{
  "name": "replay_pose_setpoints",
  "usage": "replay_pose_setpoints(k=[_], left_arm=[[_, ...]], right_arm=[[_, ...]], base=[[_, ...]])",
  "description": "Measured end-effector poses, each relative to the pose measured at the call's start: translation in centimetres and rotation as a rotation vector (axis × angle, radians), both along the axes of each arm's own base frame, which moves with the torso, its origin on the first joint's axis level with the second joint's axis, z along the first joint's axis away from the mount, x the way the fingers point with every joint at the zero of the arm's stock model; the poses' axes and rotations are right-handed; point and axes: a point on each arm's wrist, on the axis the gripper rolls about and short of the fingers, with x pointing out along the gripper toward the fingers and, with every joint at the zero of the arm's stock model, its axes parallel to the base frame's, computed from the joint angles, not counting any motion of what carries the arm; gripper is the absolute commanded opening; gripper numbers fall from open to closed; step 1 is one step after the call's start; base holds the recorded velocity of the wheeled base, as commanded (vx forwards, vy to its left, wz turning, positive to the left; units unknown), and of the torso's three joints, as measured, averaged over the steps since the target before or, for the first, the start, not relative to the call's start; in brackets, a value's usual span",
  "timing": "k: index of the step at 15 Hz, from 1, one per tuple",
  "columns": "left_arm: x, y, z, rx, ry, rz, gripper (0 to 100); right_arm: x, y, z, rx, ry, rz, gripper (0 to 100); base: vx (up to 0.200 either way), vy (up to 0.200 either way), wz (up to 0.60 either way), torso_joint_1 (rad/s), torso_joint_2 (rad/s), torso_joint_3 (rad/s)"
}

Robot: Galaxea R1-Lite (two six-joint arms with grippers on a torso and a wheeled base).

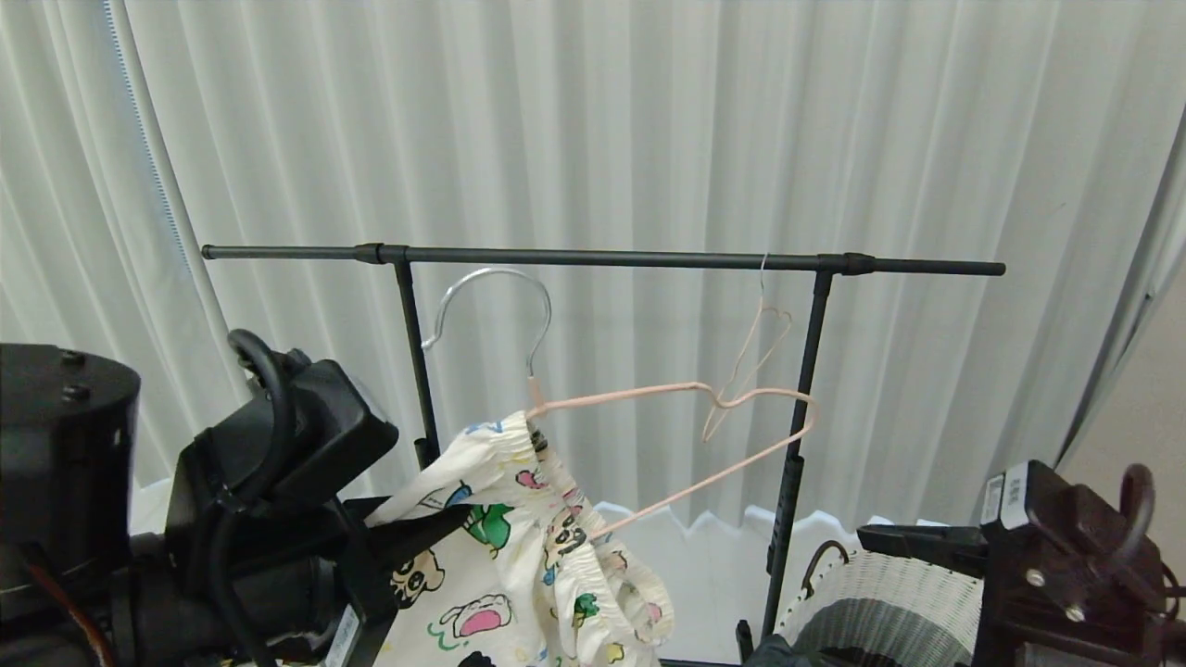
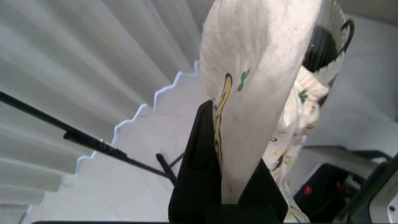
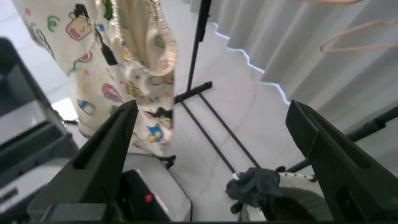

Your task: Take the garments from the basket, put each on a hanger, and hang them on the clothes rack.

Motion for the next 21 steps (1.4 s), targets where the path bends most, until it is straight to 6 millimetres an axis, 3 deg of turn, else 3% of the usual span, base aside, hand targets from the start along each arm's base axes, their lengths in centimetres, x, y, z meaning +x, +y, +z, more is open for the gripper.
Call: replay_pose_setpoints(k=[6,11,16,21], left_arm=[[1.1,-0.9,2.4,-0.087,-0.1,0.0,0],[1.5,-1.3,2.5,-0.1,-0.113,-0.002,0],[1.6,-1.4,2.6,-0.135,-0.091,0.014,0],[1.2,-1.1,1.6,-0.114,-0.067,0.018,0]], right_arm=[[4.3,5.8,0.4,0.076,0.021,-0.076,100],[5.0,9.6,-0.6,0.061,0.04,-0.11,100],[4.2,10.2,-2.4,-0.026,0.049,-0.149,100],[6.1,7.4,-3.9,-0.187,-0.02,-0.469,100]], base=[[0.0,0.0,0.0,0.0,0.0,0.0],[0.0,0.0,0.0,0.0,0.0,0.0],[0.0,0.0,0.0,0.0,0.0,0.0],[0.0,0.0,0.0,0.0,0.0,0.0]])
